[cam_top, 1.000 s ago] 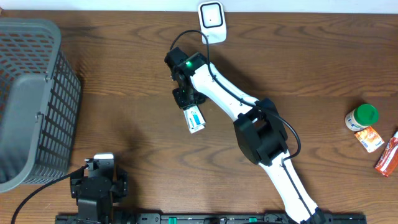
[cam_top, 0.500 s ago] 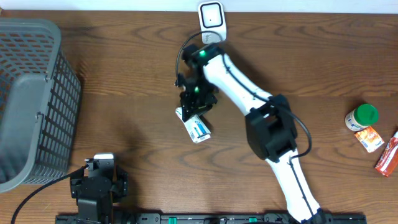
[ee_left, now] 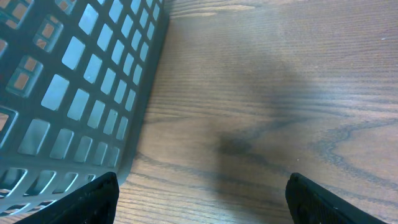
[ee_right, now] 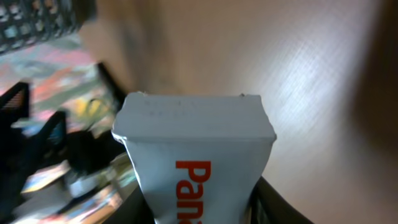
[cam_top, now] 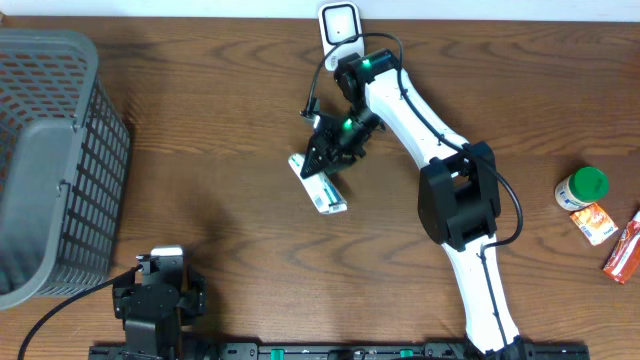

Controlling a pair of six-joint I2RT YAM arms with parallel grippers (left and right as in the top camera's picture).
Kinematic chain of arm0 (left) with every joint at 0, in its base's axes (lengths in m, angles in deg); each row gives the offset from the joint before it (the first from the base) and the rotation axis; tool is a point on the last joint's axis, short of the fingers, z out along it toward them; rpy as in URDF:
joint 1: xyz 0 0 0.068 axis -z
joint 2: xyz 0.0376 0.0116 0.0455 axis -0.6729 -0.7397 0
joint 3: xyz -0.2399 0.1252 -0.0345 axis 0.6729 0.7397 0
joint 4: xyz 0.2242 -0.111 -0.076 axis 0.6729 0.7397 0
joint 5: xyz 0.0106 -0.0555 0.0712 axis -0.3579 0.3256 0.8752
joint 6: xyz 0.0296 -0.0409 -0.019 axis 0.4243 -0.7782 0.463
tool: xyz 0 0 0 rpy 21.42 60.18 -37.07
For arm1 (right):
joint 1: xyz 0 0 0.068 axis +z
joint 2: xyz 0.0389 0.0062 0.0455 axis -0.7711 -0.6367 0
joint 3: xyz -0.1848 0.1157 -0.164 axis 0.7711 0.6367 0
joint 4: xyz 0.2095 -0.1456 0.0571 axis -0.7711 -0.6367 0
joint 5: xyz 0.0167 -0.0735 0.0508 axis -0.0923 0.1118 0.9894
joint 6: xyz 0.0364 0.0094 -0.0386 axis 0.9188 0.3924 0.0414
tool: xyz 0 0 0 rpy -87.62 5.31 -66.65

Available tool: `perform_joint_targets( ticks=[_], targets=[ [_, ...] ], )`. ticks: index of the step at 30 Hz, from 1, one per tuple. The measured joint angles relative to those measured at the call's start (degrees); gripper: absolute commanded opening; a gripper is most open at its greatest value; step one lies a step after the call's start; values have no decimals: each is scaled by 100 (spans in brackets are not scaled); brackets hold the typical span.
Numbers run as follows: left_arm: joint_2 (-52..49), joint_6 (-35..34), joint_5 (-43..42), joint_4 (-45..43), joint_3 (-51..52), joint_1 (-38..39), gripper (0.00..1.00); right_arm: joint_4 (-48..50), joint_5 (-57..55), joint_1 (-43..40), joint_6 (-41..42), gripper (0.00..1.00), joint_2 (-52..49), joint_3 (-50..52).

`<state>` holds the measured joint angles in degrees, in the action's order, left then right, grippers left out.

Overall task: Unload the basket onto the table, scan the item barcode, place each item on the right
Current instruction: 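Lift the Panadol box upright and carry it to the scanner, then hold the Panadol box in front of the white scanner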

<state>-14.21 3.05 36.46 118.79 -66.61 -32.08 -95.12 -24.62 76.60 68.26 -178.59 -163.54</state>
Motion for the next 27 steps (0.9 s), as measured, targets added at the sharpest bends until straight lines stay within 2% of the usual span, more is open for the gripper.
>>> perform_joint_targets(
  ticks=[2, 4, 13, 17, 23, 27],
  targets=[
    [0, 0, 0, 0, 0, 0, 86, 476, -260, -7, 48, 14, 0, -2],
    [0, 0, 0, 0, 0, 0, 86, 907, -599, -35, 236, 11, 0, 0],
    [0, 0, 0, 0, 0, 0, 86, 2212, -1176, -483, 636, 17, 0, -74],
    [0, 0, 0, 0, 0, 0, 86, 2820, -1609, -649, 839, 6, 0, -256],
    [0, 0, 0, 0, 0, 0, 86, 3383, -2411, -695, 1021, 15, 0, -592],
    [0, 0, 0, 0, 0, 0, 86, 3827, -3003, -686, 1025, 16, 0, -778]
  ],
)
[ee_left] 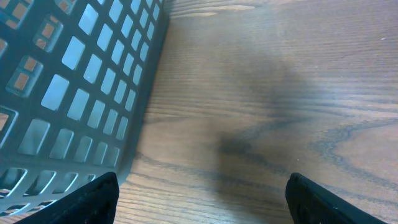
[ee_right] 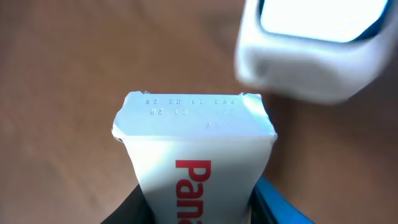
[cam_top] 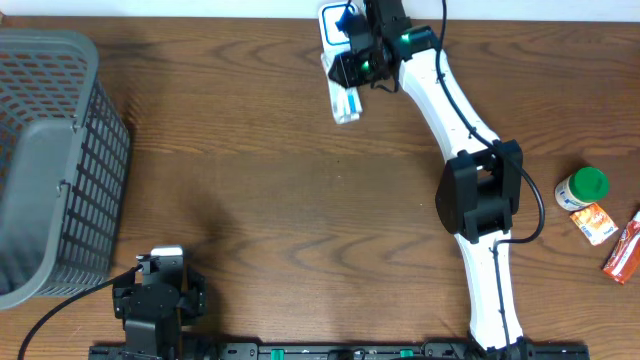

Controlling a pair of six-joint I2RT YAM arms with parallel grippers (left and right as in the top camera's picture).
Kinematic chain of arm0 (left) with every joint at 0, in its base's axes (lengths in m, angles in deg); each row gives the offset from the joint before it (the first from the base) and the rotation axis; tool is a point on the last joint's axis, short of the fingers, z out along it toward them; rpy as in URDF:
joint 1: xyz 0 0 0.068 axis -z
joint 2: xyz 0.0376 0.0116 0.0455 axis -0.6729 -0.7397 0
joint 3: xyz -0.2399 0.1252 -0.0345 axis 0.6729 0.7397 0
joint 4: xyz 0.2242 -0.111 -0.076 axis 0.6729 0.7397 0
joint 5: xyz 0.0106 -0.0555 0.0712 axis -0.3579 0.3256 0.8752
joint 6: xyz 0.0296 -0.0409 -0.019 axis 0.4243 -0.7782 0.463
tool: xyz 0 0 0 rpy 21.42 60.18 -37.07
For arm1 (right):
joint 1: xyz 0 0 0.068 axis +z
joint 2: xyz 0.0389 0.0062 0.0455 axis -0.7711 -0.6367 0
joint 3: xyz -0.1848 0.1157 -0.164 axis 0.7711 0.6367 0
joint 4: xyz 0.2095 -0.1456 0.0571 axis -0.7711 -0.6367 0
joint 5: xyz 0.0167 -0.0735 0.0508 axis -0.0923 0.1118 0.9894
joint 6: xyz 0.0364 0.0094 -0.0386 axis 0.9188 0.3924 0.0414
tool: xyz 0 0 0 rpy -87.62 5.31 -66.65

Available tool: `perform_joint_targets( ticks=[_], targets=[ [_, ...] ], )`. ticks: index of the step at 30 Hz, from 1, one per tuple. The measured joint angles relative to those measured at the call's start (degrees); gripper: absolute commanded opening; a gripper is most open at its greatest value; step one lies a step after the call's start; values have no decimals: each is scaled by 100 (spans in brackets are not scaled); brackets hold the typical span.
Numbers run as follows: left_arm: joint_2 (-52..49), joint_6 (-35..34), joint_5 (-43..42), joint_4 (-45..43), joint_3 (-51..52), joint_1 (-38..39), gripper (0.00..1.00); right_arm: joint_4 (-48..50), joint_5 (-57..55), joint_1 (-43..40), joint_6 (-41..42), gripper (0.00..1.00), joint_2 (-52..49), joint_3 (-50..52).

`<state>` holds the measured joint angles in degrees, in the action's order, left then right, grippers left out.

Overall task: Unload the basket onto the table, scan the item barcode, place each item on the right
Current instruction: 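Hold the Panadol box in front of the white scanner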

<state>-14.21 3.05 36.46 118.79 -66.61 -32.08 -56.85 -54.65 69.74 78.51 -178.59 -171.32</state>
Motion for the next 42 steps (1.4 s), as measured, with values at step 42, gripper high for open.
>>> perform_joint_targets(
  ticks=[42],
  targets=[
    [0, 0, 0, 0, 0, 0, 86, 5453, -4592, 1104, -5692, 17, -1506, -212]
  ],
)
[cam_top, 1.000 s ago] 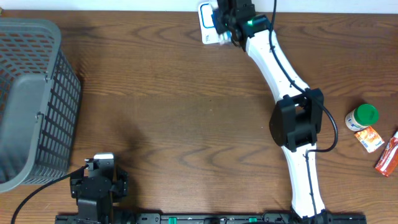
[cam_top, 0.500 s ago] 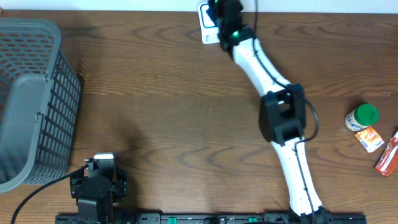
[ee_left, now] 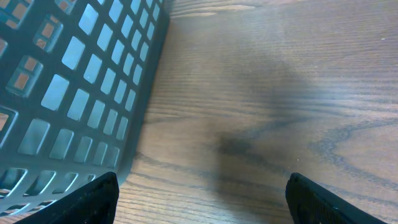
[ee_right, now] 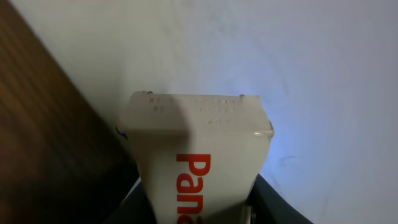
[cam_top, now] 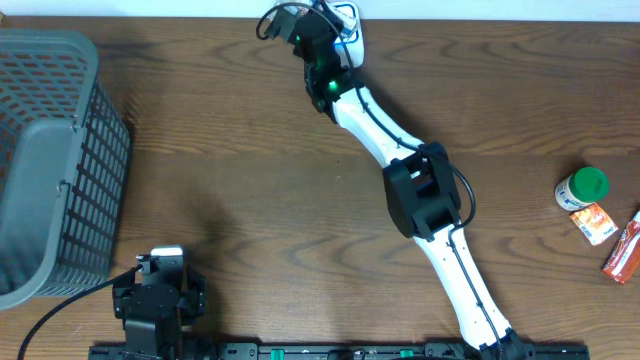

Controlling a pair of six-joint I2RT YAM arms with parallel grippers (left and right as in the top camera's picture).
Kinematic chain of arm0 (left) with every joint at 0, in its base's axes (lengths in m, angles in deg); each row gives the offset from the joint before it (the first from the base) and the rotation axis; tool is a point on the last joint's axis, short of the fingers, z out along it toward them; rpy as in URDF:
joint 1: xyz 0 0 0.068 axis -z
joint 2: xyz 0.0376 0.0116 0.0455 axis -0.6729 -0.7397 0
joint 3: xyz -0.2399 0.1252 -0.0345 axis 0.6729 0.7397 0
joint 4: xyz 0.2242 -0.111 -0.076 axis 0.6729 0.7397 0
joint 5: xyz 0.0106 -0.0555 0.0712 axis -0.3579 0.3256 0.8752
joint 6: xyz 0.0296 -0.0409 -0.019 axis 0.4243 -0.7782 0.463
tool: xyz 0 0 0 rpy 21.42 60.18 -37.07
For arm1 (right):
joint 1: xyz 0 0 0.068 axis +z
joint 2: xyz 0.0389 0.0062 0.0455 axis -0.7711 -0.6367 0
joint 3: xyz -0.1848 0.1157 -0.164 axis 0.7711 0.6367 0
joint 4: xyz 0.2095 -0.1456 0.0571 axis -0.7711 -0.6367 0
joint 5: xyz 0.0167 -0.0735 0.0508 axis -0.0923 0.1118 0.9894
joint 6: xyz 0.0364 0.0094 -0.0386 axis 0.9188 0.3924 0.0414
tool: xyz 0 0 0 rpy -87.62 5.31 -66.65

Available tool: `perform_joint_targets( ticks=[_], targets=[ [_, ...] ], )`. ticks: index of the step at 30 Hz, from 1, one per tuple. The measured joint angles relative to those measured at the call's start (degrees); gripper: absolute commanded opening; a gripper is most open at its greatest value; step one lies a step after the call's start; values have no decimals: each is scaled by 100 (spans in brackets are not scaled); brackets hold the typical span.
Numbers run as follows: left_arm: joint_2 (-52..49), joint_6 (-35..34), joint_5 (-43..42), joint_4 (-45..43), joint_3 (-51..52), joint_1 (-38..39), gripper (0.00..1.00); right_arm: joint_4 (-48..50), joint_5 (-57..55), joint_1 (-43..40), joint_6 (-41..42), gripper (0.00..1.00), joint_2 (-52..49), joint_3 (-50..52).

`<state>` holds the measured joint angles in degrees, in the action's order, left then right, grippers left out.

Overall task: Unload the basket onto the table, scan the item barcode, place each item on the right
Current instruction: 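Hold the Panadol box in front of the white scanner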

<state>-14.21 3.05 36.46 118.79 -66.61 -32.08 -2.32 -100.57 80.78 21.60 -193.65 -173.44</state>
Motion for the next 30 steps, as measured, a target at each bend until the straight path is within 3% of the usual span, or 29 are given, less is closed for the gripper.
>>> perform_joint_targets(
  ticks=[11, 24, 30],
  targets=[
    [0, 0, 0, 0, 0, 0, 86, 50, -310, -52, -868, 17, -46, 0],
    [0, 0, 0, 0, 0, 0, 86, -142, -269, -50, -1003, 18, -55, 0],
    [0, 2, 0, 0, 0, 0, 86, -837, -490, -24, -844, 17, -39, 0]
  ],
)
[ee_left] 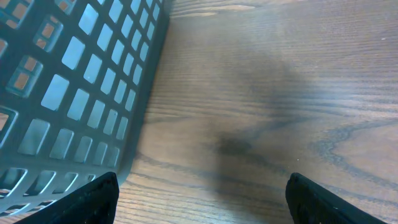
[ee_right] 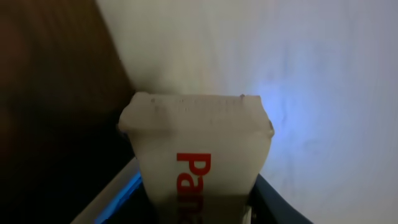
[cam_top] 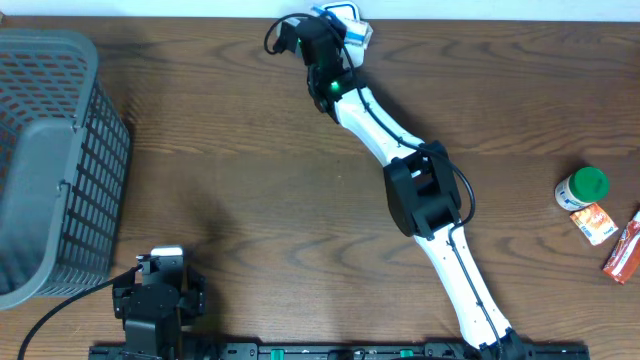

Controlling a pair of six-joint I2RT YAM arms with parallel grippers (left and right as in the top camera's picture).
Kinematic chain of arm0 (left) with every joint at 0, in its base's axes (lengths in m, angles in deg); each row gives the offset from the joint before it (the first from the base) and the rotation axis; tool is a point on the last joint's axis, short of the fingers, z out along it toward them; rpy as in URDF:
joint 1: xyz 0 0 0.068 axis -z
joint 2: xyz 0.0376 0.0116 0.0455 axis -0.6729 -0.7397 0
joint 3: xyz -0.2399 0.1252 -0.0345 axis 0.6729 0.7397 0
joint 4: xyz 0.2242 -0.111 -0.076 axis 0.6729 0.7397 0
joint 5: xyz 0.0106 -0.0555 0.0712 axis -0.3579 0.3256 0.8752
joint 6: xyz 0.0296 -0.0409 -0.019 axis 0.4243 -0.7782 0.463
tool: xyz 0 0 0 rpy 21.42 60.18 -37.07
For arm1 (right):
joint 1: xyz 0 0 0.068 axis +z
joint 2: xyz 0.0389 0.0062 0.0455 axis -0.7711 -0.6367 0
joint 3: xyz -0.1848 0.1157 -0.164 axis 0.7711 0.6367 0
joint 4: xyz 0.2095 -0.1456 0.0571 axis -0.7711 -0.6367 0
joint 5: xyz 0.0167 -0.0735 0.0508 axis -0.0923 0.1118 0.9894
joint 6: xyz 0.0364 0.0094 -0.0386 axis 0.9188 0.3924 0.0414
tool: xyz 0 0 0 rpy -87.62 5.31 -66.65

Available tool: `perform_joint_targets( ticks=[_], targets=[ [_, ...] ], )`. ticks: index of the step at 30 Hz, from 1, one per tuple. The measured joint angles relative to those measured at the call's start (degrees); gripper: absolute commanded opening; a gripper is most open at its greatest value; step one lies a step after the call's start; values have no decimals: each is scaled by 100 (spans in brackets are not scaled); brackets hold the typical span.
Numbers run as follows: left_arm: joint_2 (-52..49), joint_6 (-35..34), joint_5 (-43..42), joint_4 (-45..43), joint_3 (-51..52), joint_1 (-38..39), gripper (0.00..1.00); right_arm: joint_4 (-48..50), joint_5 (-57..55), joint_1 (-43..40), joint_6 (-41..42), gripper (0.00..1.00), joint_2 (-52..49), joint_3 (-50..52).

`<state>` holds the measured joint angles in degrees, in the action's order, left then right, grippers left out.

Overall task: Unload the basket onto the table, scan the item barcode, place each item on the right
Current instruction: 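Hold the Panadol box in front of the white scanner, then carry the Panadol box to the right table edge and release it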

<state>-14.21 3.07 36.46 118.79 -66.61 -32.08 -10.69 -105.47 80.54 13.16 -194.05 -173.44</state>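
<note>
My right gripper (ee_right: 199, 208) is shut on a white tube (ee_right: 199, 137) with red "Pan" lettering, its flat crimped end pointing away from the camera toward a white wall. In the overhead view the right gripper (cam_top: 335, 28) sits at the table's back edge. The white tube end (cam_top: 358, 30) shows beside it there. The scanner is mostly hidden beneath them. My left gripper (cam_top: 155, 290) rests at the front left. In the left wrist view the left gripper (ee_left: 202, 199) is open over bare wood.
A grey mesh basket (cam_top: 50, 160) fills the left side, and the basket wall (ee_left: 68, 93) is close to my left fingers. At the right edge stand a green-lidded jar (cam_top: 582, 187), an orange packet (cam_top: 595, 222) and a red packet (cam_top: 622, 250).
The right gripper has turned slightly at the back edge with the tube still in it, so dark wood now shows at the upper left of its view. The left arm has not moved.
The right gripper first held the tube above the middle of the table. Then it held it next to the white scanner at the back. Later it was over the scanner, facing the wall, and it stays there now, slightly turned. The left gripper stayed open by the basket.
</note>
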Motion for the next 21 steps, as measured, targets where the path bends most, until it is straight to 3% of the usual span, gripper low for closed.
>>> perform_joint_targets(
  ticks=[11, 21],
  targets=[
    [0, -2, 0, -2, 0, 0, 86, -2197, -997, 33, 1784, 14, 1027, 7],
    [0, -2, 0, 0, 0, 0, 86, -5952, -1650, -492, 4616, 9, 2135, -61]
  ],
)
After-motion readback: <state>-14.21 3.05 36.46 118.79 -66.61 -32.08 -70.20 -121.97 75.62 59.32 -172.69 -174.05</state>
